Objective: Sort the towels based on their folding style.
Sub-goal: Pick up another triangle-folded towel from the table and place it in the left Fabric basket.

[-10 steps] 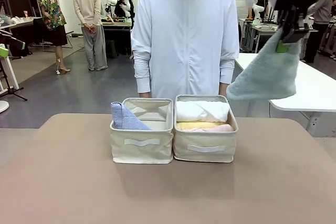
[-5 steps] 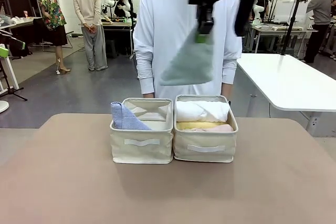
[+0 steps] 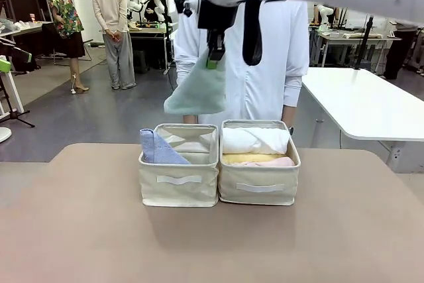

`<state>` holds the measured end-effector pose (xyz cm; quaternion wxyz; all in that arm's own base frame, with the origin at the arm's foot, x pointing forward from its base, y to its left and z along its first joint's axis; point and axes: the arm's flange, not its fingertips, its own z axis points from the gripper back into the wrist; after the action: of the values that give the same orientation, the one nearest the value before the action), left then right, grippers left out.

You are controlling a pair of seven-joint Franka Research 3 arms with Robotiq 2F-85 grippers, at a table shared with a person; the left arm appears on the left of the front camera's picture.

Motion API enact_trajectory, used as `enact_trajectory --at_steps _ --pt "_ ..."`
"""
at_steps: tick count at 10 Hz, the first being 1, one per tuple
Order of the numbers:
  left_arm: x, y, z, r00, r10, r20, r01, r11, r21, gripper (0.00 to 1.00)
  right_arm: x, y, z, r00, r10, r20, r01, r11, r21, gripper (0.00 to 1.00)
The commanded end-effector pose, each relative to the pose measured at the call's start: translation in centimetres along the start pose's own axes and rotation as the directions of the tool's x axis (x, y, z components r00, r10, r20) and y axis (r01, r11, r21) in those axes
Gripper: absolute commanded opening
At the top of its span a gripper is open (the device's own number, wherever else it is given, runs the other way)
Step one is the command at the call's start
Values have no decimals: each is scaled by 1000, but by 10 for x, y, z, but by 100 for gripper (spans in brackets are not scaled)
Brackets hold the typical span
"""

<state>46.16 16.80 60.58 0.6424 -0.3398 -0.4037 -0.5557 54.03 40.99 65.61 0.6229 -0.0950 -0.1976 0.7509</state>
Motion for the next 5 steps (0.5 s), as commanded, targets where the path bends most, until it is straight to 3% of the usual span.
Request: enact_trajectory --at_steps 1,5 --pt "1 0 2 1000 -8 10 8 1000 -2 100 14 -20 -20 996 68 50 -69 997 18 19" --pt "1 0 2 1000 -8 10 8 1000 -2 100 16 -8 -71 994 92 64 -98 989 114 19"
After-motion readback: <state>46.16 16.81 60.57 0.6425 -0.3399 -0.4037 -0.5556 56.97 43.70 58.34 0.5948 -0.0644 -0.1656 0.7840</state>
